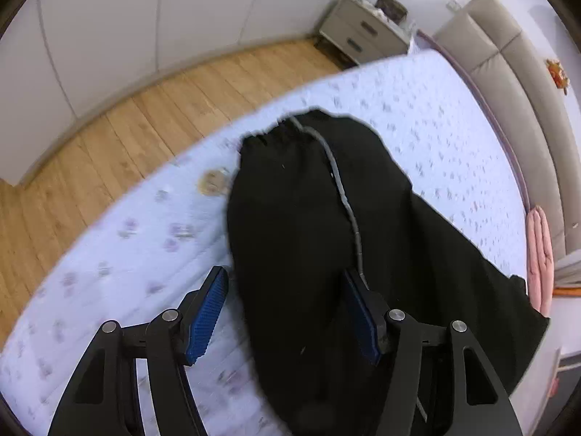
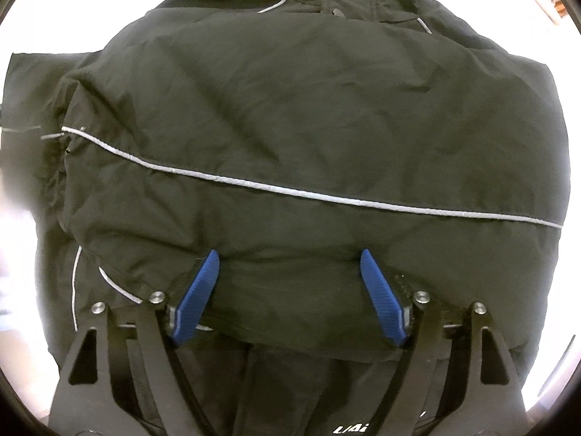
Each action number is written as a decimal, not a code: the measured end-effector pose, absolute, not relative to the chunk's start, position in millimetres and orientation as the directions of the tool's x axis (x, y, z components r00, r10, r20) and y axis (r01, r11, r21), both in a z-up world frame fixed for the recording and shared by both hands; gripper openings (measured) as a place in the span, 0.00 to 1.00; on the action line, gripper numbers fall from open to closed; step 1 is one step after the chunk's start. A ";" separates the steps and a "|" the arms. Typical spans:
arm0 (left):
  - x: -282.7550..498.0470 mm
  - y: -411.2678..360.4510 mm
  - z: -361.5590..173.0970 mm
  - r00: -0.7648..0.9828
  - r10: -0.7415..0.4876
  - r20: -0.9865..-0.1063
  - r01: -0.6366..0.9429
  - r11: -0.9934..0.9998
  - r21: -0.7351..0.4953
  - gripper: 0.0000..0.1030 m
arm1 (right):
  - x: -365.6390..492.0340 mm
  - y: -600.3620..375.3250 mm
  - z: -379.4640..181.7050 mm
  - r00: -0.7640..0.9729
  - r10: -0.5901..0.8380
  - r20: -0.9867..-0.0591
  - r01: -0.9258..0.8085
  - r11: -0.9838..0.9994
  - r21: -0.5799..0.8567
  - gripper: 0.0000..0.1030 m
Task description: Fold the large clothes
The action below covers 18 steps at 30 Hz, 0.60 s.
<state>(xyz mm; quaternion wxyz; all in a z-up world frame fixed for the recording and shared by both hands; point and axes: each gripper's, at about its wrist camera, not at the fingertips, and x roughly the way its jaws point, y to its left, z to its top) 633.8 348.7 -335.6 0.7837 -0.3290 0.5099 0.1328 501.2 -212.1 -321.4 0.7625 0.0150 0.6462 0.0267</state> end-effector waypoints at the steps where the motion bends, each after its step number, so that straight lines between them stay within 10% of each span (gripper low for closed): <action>1: 638.0 347.0 -337.8 0.448 -0.111 -0.887 -0.539 0.758 -0.367 0.64 | 501.2 -211.5 -321.7 0.164 0.060 -0.985 -0.021 0.998 0.058 0.77; 6: 644.0 331.8 -322.9 0.461 -0.069 -0.885 -0.472 0.825 -0.311 0.19 | 501.3 -208.0 -323.6 0.164 0.051 -0.985 -0.014 0.999 0.049 0.79; 18: 537.4 362.8 -280.9 0.395 0.217 -0.893 -0.656 0.747 -0.108 0.16 | 506.4 -197.6 -314.0 0.160 0.024 -0.987 0.012 1.000 0.026 0.76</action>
